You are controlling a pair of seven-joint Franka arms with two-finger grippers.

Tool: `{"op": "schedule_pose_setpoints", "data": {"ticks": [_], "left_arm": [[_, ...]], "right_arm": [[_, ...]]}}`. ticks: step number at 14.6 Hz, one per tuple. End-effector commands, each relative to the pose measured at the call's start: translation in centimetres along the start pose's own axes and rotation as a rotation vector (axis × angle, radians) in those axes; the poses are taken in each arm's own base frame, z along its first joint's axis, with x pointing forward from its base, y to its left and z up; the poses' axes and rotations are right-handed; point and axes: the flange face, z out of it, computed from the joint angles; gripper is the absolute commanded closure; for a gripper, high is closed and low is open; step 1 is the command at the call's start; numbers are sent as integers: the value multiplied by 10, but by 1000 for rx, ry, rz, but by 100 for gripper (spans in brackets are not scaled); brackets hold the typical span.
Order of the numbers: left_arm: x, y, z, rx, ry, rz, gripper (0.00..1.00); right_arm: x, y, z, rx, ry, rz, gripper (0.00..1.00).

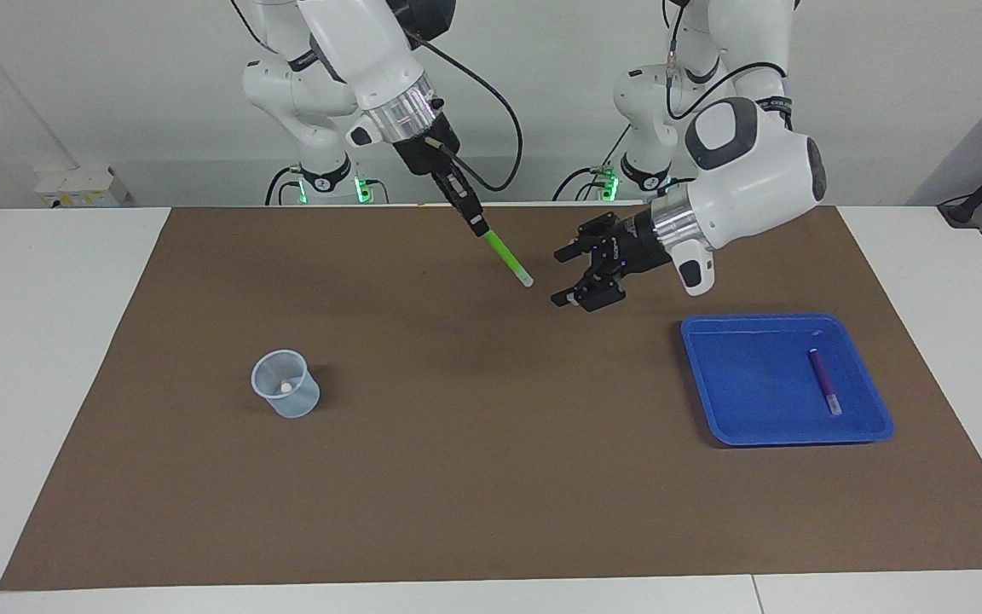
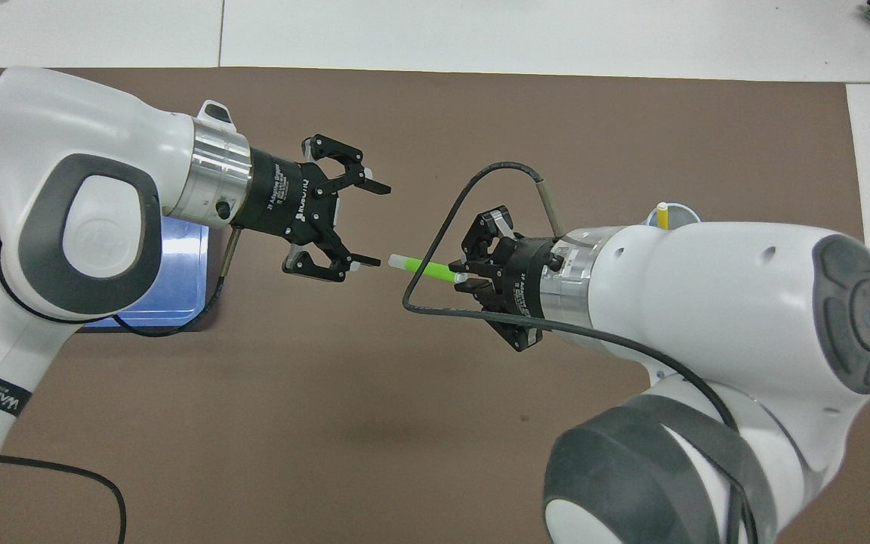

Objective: Right arm passes pens to left for tray arrangement
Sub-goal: 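Carry the green pen toward the left gripper while the left gripper approaches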

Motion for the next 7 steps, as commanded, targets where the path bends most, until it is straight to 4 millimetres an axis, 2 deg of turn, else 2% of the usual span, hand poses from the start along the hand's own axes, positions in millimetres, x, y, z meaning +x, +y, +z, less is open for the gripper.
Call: {"op": "schedule_pose_setpoints", "data": {"ticks": [1,3,4,7], "left_arm": [[-12,-6,6,-12,-2,-10,12],[-19,-9,13,-1,0,-1,13],[-22,-11,16,7,0,4,13],[-13,-26,28,38,28,37,21]], "right_arm": [[1,-5,1,8,-31,46,100],[0,-5,3,3,-32,57,100],[-7,-3,6,-4,-36,45,100],[-10,-2,7,-6,-38,41,100]]}}
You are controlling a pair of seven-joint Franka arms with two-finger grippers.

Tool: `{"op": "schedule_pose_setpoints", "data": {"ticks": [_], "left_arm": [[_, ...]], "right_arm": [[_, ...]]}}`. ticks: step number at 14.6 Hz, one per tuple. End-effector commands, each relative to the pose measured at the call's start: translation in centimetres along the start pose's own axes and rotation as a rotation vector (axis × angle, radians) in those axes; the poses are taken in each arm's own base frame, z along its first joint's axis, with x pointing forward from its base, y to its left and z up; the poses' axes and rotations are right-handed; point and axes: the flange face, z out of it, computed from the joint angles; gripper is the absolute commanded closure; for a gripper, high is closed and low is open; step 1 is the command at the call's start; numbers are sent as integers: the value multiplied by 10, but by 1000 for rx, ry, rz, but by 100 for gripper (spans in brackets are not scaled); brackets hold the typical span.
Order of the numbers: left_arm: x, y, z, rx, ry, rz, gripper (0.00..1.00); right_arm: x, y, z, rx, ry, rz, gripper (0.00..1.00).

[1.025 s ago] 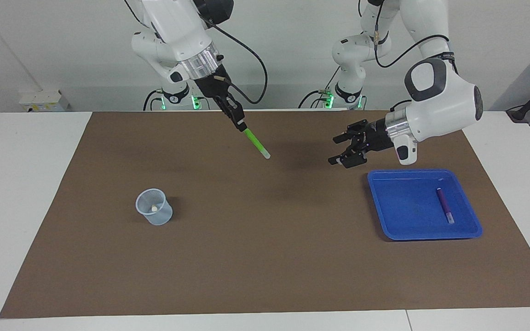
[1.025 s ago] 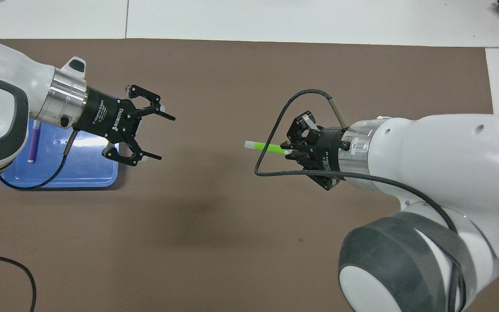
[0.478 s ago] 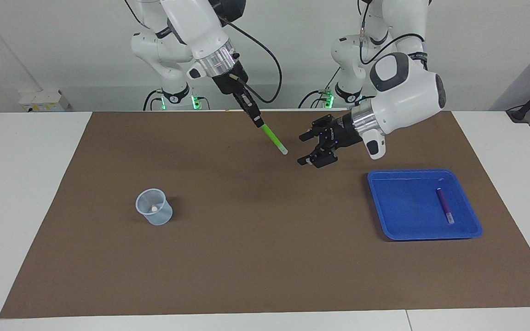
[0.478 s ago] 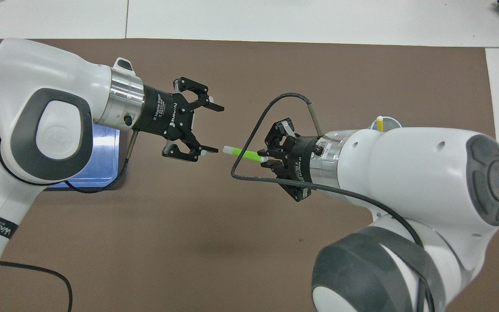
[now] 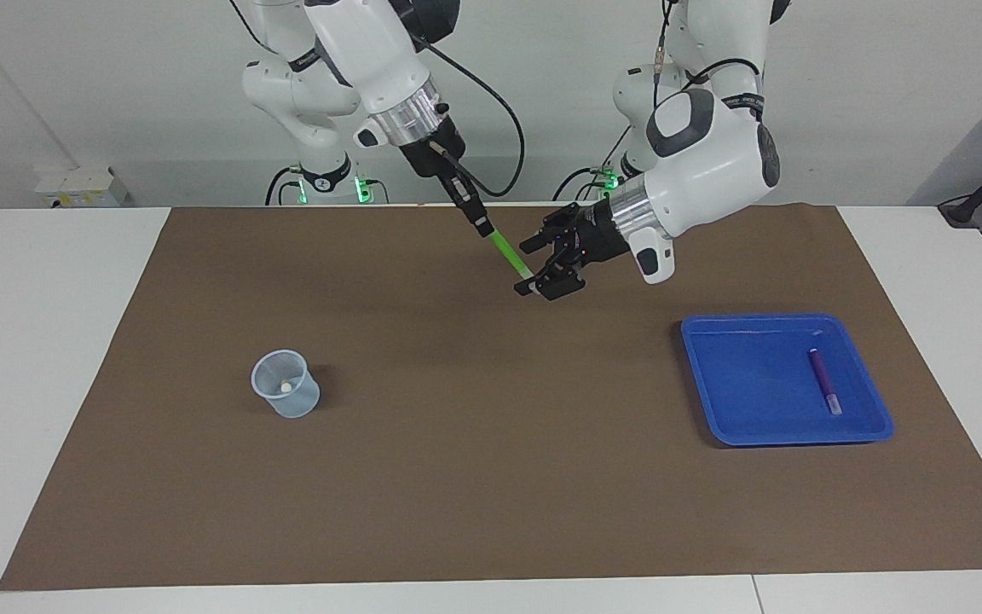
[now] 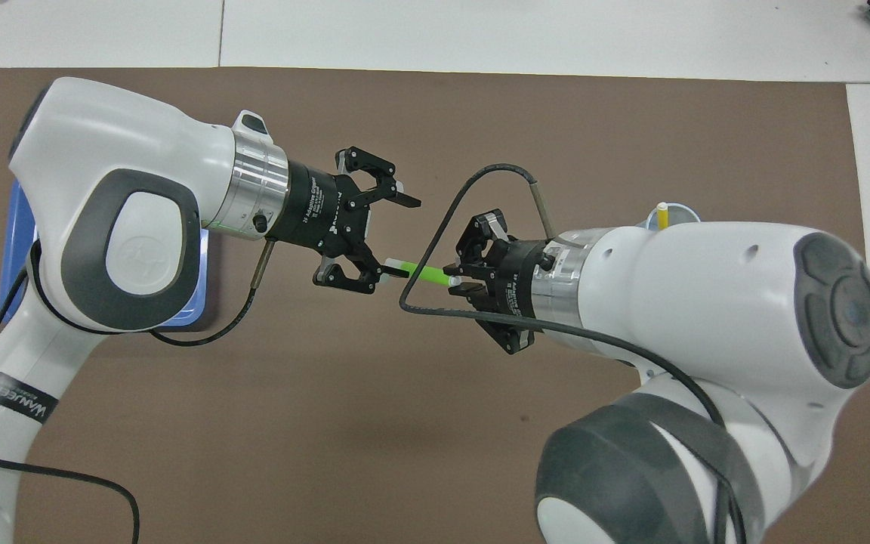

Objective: Right arm passes pens to left for tray arrangement
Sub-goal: 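Close the left gripper on the green pen held by the right gripper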

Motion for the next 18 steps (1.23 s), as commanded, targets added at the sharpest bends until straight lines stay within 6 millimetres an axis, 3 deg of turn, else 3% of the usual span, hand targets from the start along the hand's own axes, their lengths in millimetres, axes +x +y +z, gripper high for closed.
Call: {"op": "schedule_pose_setpoints", "data": {"ticks": [1,5,7,12,16,18], "left_arm": [[5,-23,10,25,31,52,22],[10,-25,5,43,31,56,24],[6,-28,11,55,31,65,40],[10,-36,18,73,39,107,60],[5,-37,16,91,19,106,59],[7,-37,16,93,19,104,64]], "right_arm": [[-4,-3,1,7,-27,21,100],[-5,-2,1,6,-28,22,100],[-6,-2,1,5,-29,19,100],[-6,-2,1,7,-29,17,100],[-6,-2,2,4,-29,18,100],[-6,-2,1,7,-28,15,100]]}}
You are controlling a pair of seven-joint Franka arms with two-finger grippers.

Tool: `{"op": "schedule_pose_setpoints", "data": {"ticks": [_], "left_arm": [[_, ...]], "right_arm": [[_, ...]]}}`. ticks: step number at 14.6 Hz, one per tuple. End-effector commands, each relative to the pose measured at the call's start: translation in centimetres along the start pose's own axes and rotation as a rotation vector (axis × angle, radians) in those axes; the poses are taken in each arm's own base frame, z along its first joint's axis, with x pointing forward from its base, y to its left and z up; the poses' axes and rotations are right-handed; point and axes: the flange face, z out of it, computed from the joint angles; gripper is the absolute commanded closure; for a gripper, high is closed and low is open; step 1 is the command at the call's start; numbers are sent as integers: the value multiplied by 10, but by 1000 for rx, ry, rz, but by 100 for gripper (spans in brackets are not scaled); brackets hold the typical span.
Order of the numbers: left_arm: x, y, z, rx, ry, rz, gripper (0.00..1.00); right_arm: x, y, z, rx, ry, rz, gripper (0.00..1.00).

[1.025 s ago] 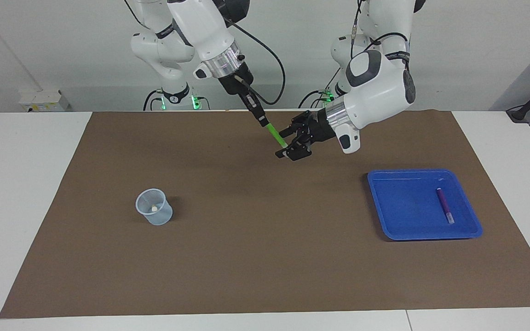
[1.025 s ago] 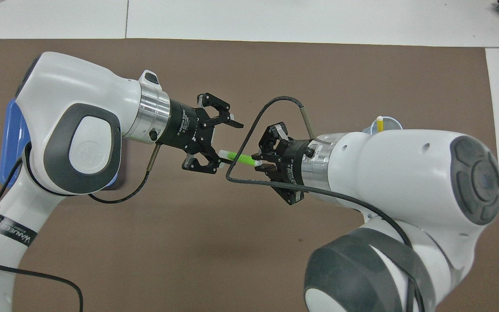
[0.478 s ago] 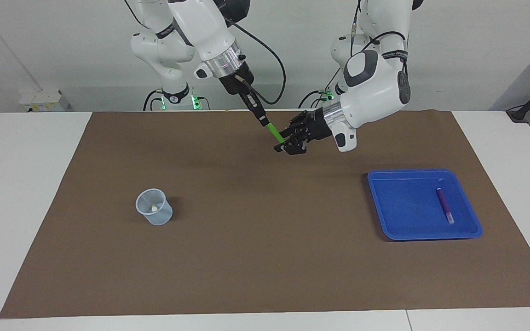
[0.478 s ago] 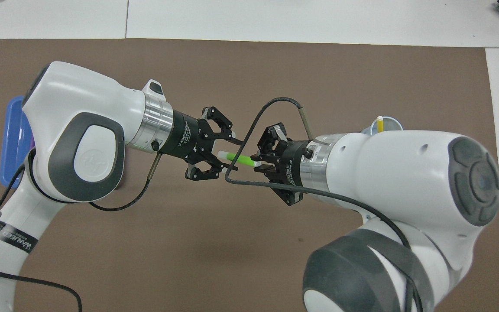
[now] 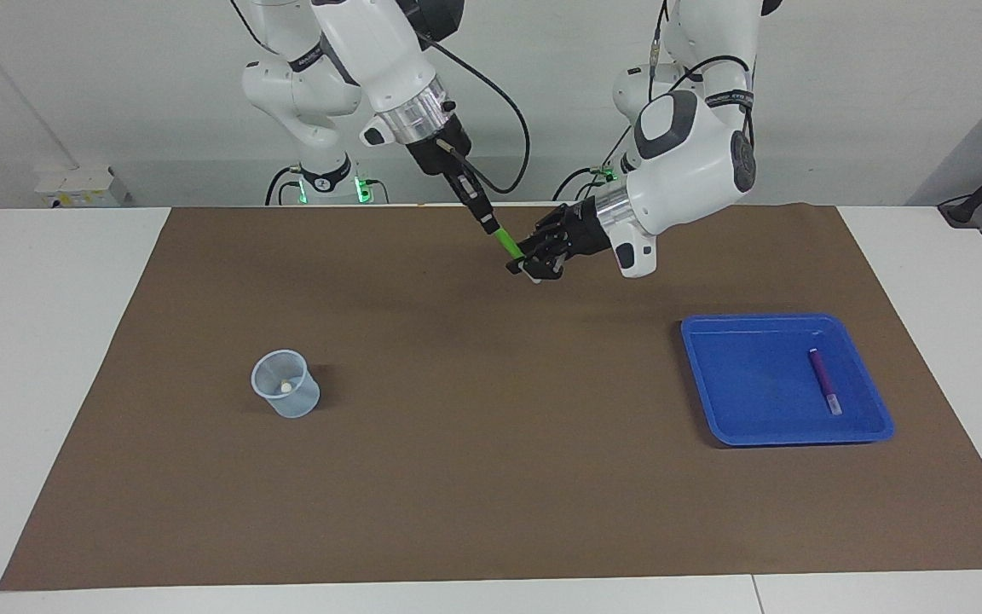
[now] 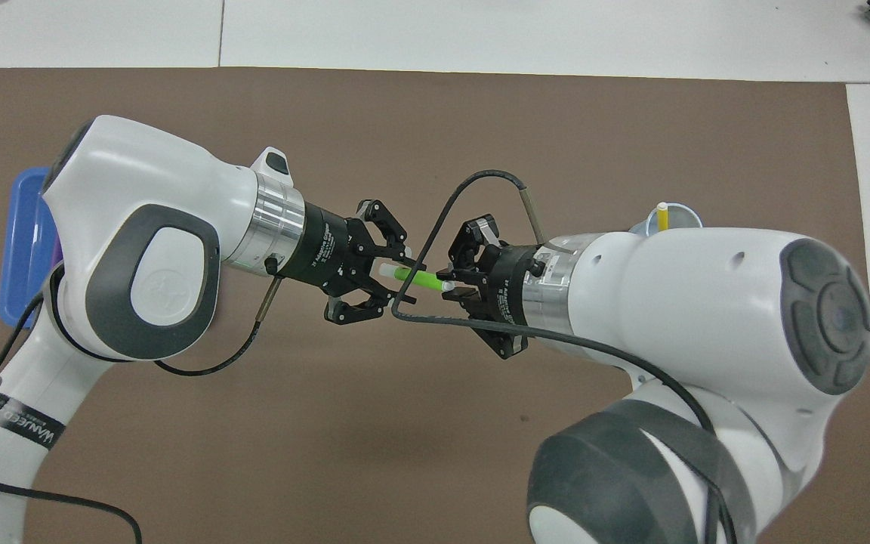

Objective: Right arm passes pens to left for tray arrangement
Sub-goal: 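Close the left gripper on the green pen held by the right gripper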

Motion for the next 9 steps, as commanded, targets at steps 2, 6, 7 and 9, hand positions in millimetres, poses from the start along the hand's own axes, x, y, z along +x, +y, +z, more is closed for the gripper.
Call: {"op": "schedule_pose_setpoints", "data": {"ticks": [2,6,7,9], "left_arm": [[-1,-8,-6,6,-8,6,91],[-1,-7,-10,-5,-28,-3,100],[1,-7,-10,-6,-29,-9,100],[1,-7,-11,-7,-29,-10,100]], "right_arm": [[-2,-3,0,10,-25,18,100],[-2,-3,0,6,-25,6,100],[-2,-2,1,1,-25,-7,100],[-2,-2,1,-3,-25,-36,71]]}}
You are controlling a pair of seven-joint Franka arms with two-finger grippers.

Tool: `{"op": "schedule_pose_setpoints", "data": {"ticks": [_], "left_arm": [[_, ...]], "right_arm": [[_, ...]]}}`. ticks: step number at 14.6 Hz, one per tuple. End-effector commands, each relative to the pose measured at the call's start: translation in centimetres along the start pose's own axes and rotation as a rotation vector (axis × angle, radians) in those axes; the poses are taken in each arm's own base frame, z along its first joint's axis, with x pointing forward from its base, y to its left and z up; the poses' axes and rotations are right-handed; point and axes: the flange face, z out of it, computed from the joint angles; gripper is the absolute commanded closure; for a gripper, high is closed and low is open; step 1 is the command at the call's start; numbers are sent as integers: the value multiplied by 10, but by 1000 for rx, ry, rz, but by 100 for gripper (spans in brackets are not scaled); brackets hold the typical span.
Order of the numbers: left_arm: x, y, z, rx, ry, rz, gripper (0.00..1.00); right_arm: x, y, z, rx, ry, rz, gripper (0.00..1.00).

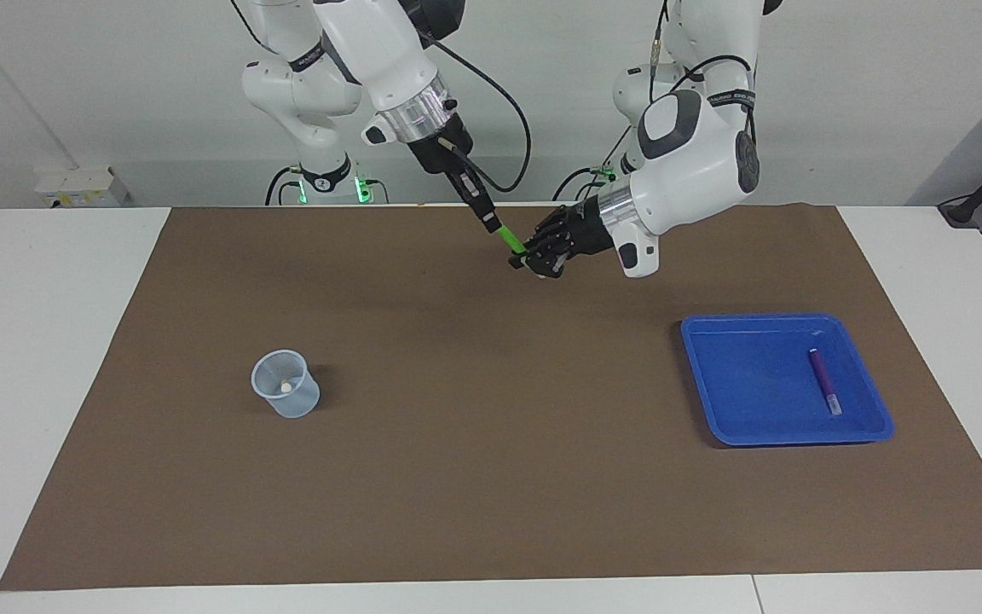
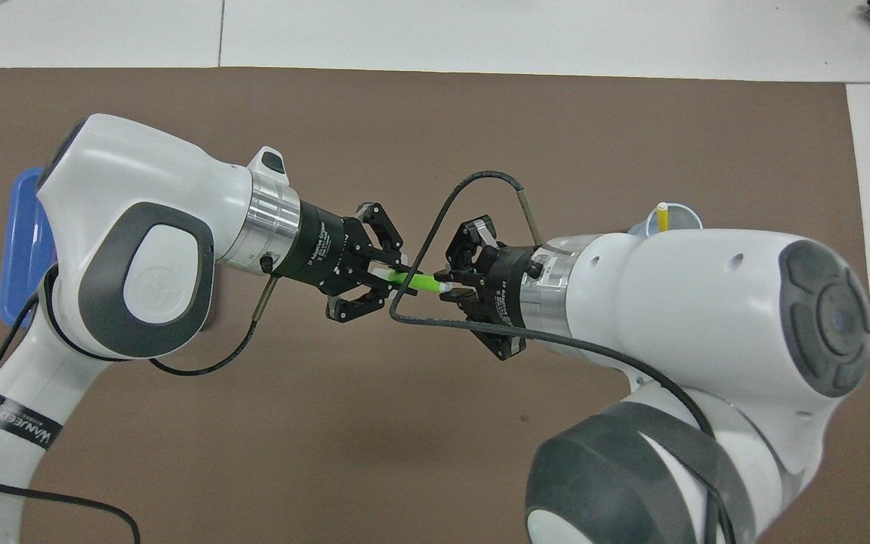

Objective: Right arm passes pens to left for tray arrangement
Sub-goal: 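Close the left gripper on the green pen held by the right gripper, then carry the green pen to the tray with the left gripper while the right gripper withdraws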

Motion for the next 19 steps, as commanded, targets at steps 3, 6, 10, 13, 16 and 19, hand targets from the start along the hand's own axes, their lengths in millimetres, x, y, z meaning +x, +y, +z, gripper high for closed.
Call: {"op": "schedule_pose_setpoints", "data": {"ticks": [3,6,10,13,16,19], "left_arm": [[3,-6,-12,-7,-15,-7,100],[11,-6,-19,-11,-5,-11,100],[30,-12,-27,51,86,121,100],[46,-18,-32,135,197,290,100],[58,-22,-39,175,248,396,100],[74,-25,-46,236,333,504,100]], "right_arm": [[2,-2,1,-5,-19,-30,12],[3,-1,2,-13,-18,-70,0],[8,-2,0,-13,-4,-86,0],[15,6,-1,-87,-8,-277,0],[39,12,-5,-164,-12,-463,0],[72,17,-16,-236,14,-691,0]]}}
